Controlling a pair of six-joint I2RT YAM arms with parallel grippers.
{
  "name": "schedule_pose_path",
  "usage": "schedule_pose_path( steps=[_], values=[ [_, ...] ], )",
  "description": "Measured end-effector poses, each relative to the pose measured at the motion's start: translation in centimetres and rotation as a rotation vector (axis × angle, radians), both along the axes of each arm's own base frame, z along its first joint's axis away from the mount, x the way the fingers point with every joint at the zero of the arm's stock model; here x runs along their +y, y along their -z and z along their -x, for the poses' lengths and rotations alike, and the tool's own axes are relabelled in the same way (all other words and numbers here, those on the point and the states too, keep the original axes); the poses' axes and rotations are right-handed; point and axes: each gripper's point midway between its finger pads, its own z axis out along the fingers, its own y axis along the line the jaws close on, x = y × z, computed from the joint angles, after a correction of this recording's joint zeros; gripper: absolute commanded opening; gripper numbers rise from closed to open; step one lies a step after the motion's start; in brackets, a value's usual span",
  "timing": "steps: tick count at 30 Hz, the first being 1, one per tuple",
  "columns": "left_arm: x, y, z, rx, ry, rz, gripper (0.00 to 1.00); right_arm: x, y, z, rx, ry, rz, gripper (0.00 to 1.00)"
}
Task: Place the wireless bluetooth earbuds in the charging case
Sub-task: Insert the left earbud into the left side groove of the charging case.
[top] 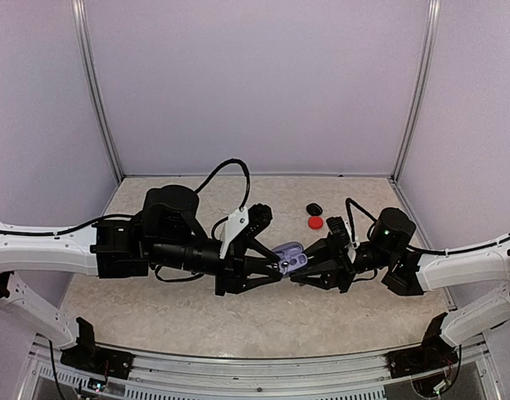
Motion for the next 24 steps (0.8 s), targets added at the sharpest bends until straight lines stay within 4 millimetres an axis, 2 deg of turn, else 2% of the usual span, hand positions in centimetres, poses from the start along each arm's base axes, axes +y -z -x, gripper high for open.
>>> schedule_pose_path(
  steps=[10,14,17,24],
  values=[
    [0.1,-0.6,0.3,-0.026,-0.001,0.012,0.57,0.1,-0.3,-0.3,0.001,0.014,-0.015,0.04],
    [0.2,-1.6,0.3,-0.066,-0.010,0.036,0.61,0.2,-0.3,-0.4,0.007,0.013,-0.018,0.04],
    [0.6,-2.9,0.0,-0.110,-0.033,0.073,0.62,0.2,-0.1,-0.2,0.017,0.000,-0.012,0.04],
    [1.3,-3.9,0.2,-0.173,-0.044,0.109,0.60,0.2,-0.4,0.4,0.013,-0.027,-0.023,0.03]
  ],
)
